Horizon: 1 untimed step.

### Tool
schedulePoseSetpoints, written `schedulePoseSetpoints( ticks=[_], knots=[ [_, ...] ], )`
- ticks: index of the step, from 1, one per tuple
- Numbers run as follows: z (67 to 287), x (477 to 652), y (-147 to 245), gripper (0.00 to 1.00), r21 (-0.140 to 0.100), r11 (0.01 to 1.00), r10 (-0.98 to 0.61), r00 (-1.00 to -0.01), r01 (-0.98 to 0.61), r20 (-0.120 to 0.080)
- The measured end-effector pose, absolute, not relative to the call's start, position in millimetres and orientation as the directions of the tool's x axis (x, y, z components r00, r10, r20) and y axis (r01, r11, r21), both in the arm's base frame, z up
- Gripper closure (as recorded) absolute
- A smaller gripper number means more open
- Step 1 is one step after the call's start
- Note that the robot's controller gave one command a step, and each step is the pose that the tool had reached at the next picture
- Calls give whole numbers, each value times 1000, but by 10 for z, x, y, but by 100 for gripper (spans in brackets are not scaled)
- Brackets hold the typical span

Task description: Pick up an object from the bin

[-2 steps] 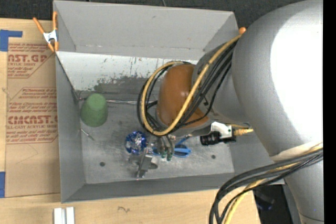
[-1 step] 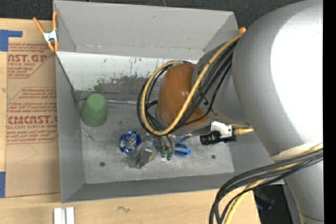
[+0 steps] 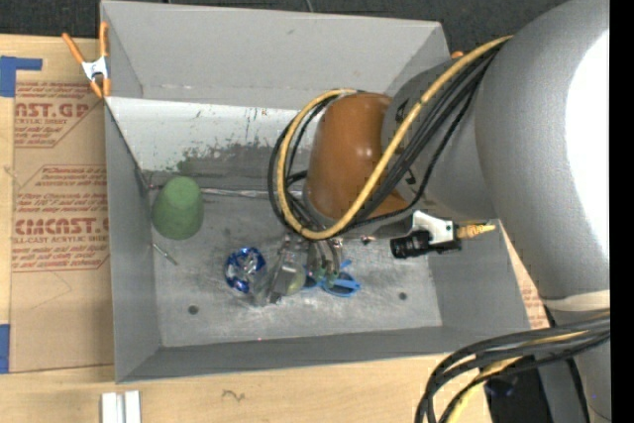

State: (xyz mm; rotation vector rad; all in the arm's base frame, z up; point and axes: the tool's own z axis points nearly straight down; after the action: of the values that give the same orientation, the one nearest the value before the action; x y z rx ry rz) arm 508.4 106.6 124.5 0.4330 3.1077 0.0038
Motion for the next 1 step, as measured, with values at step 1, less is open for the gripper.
schedulePoseSetpoints(
  ticks=[1],
  knots=[
    [1619,5090,1075,100,3,962,273,-962,273,-3]
  ],
)
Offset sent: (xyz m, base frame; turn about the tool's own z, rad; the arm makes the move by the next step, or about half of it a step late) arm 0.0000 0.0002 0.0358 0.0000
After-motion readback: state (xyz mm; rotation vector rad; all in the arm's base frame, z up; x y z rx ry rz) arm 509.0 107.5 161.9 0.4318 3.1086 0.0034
